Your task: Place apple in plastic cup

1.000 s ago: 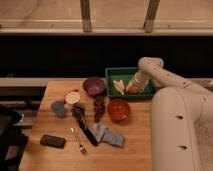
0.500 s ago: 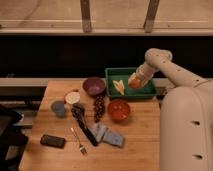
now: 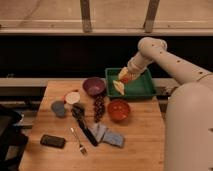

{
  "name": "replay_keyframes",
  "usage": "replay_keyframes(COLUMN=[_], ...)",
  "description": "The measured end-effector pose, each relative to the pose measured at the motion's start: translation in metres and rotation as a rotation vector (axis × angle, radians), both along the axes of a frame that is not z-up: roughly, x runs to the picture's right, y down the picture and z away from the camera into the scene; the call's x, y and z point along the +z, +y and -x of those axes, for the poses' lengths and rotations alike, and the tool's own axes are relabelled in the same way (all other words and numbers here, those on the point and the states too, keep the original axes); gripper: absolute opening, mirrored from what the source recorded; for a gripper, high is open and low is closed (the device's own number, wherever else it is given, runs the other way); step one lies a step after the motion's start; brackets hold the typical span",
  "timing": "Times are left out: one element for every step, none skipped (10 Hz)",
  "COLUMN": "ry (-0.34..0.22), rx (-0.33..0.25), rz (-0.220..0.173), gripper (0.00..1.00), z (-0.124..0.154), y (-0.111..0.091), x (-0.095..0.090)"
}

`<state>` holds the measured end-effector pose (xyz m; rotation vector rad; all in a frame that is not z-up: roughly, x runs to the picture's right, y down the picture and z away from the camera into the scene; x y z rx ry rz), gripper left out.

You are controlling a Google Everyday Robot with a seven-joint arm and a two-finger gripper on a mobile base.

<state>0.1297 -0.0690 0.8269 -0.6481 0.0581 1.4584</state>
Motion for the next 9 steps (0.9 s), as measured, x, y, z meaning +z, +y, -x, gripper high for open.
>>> replay_keyframes(ry=[-0.055,-0.094,-0.14,-0.164,-0.156,-0.153,-0.158,-0.159,-0.154], rx=[-0.032,-0.051,-0.075,-0.088,-0.087,-0.086,-0.088,-0.088,-0.085], rz=[-0.001,0.008,0.019,0.025,0.026,0.026,0.026,0.025,0.026], gripper=[0.02,0.02,0.02,0.02,0.02,0.02,0.02,0.02,0.02], z=[0.02,0.035,0.057,0.073,0.067,0.065,0.069,0.07,0.066], y=[-0.001,-0.001,-0.002,-0.002,-0.001,-0.001,-0.001,-0.002,-0.001], x=[-0.009,-0.013,-0.017,-0.02,-0.019,-0.019,-0.019,-0.019,-0.019])
